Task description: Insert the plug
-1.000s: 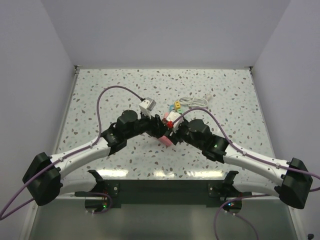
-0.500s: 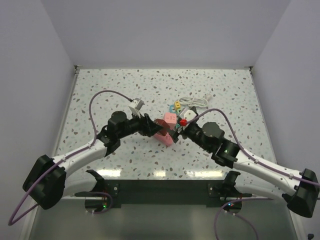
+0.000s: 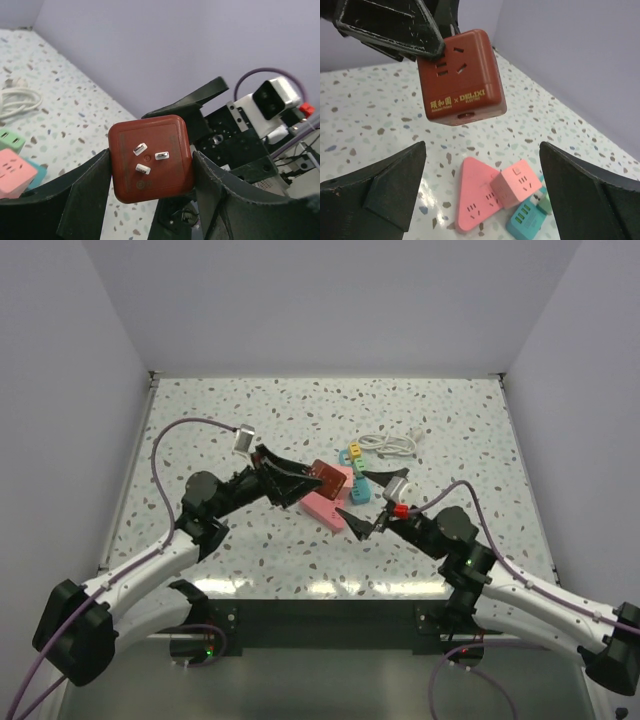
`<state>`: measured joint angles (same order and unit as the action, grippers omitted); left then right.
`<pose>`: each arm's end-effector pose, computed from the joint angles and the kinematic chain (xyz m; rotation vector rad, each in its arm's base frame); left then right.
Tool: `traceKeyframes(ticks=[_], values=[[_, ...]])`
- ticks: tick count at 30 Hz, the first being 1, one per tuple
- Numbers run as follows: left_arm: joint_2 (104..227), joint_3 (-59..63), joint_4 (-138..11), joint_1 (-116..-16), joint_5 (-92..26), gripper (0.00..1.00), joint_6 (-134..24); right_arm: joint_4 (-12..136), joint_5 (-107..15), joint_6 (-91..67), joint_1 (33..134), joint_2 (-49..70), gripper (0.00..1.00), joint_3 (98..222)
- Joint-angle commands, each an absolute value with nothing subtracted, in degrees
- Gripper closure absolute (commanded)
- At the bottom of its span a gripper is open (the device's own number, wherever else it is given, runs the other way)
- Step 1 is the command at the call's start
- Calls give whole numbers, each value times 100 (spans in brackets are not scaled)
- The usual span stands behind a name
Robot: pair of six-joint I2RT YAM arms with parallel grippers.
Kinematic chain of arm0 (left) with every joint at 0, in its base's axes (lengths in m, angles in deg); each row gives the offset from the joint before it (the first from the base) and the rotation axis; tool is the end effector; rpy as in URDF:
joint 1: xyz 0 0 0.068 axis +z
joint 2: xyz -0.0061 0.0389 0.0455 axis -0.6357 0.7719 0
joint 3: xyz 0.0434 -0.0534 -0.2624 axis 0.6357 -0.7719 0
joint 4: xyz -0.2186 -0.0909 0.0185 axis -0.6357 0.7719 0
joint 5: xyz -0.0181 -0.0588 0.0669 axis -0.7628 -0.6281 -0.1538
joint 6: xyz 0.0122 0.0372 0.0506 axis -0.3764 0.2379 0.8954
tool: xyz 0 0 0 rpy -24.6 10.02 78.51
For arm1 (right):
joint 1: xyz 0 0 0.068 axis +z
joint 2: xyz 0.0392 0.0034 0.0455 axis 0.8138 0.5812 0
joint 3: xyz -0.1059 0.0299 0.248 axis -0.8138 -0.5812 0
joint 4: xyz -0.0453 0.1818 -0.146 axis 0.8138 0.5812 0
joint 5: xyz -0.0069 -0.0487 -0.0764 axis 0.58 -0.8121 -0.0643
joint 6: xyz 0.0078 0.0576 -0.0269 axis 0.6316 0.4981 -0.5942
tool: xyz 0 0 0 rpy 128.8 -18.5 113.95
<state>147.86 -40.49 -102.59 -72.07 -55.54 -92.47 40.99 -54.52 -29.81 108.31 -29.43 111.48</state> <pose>0.1683 -0.1375 0.3111 0.2874 1.5325 -1.5204 0.1032 0.1395 0.3041 -0.7873 1.2645 0.5917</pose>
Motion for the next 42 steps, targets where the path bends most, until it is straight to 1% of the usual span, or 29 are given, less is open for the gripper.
traceKeyframes(ticks=[1, 7, 9, 16, 33, 35, 37, 38, 41, 42], values=[[14589, -4094, -11574, -7146, -5789, 100, -10153, 3275, -4872, -2850, 10825, -3329, 2, 10966], [14756, -4322, -12777, -7155, -6009, 100, -11164, 2791, -4556, -2859, 10817, -3215, 5, 10931], [14730, -4375, -12937, -7164, -5991, 100, -11288, 2624, -4502, -2850, 10834, -3119, 5, 10939], [14536, -4419, -12894, -7260, -5816, 100, -11394, 2387, -4344, -2973, 10878, -2829, 6, 11123], [14791, -4393, -13070, -7656, -5464, 100, -11605, 2369, -4353, -3465, 11168, -2494, 7, 11651], [14817, -4393, -13070, -7665, -5464, 100, -11605, 2333, -4370, -3474, 11194, -2485, 9, 11642], [14878, -4428, -13149, -7700, -5473, 100, -11640, 2342, -4379, -3491, 11203, -2485, 14, 11660], [14896, -4437, -13184, -7709, -5482, 100, -11649, 2342, -4379, -3500, 11221, -2485, 24, 11660], [14993, -4463, -13246, -7770, -5490, 100, -11675, 2255, -4423, -3500, 11230, -2547, 40, 11607], [15010, -4489, -13263, -7779, -5490, 100, -11710, 2202, -4440, -3483, 11221, -2582, 51, 11564]])
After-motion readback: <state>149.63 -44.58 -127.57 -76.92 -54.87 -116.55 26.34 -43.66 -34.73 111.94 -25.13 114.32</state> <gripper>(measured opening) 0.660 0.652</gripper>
